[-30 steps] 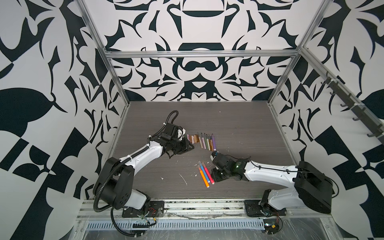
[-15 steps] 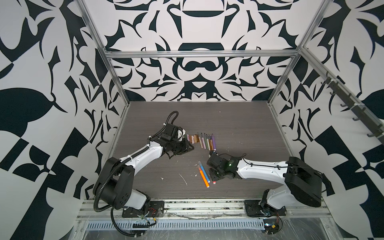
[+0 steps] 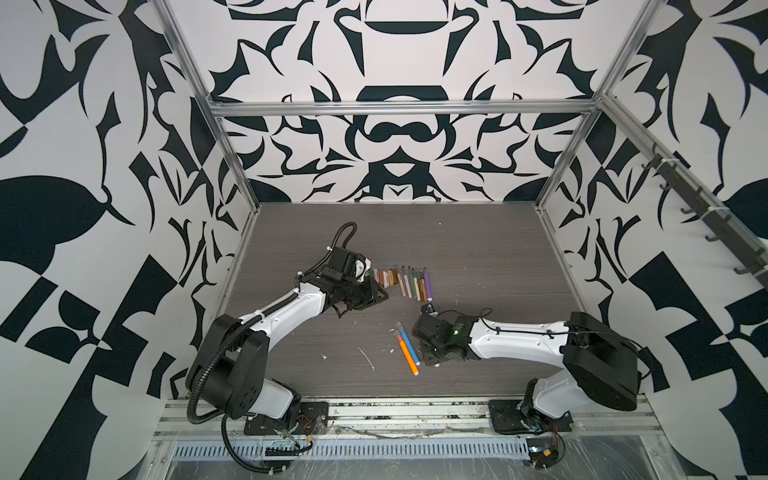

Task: Open the pen caps
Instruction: 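Grasp the pink highlighter with the right gripper and lift it toward the left gripper, then close the left gripper on the pink highlighter's cap while the right gripper holds it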

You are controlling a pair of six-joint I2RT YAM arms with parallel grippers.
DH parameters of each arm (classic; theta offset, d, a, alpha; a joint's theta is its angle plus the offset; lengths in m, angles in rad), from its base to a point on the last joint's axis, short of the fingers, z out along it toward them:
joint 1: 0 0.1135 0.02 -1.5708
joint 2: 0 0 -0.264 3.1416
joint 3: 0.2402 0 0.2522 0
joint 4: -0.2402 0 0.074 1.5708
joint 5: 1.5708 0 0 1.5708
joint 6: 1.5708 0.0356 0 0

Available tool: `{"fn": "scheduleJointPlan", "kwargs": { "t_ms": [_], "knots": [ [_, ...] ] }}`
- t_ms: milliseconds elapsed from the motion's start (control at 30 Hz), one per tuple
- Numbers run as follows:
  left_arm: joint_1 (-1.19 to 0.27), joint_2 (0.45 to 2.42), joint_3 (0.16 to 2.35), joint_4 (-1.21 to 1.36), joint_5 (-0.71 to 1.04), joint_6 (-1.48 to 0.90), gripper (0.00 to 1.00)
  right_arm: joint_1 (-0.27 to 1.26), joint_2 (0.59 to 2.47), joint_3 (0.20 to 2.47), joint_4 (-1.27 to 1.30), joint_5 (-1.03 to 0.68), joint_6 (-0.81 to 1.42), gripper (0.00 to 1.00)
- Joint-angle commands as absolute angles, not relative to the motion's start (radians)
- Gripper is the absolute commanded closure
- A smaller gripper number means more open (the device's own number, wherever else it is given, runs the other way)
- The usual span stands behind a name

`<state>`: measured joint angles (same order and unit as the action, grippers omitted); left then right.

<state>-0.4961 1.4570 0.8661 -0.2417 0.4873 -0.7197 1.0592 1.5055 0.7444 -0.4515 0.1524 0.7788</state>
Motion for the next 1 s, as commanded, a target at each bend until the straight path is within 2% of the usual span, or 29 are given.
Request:
{"fn": "scheduleJointPlan", "kwargs": {
  "t_ms": [0,333,600,733,967],
  "knots": [
    [-0.500,1.466,0.859,-0.229,0.493,-0.730,0.73,1.085,1.461,0.728,-0.473,0.163,0.833,0.66],
    [-0.518,1.475,0.861,-0.209,0.490,-0.745,0.72,1.113,1.468,0.684,-0.455,0.152,0.859,0.69],
    [-0.547,1.480,0.858,-0.188,0.486,-0.770,0.72,1.108,1.517,0.740,-0.509,0.177,0.813,0.84],
    [-0.574,1.495,0.846,-0.132,0.511,-0.816,0.67,1.080,1.454,0.758,-0.550,0.184,0.769,0.93],
    [-0.603,1.550,0.798,0.049,0.574,-0.936,0.66,1.024,1.299,0.752,-0.475,0.087,0.680,0.95]
  ]
}}
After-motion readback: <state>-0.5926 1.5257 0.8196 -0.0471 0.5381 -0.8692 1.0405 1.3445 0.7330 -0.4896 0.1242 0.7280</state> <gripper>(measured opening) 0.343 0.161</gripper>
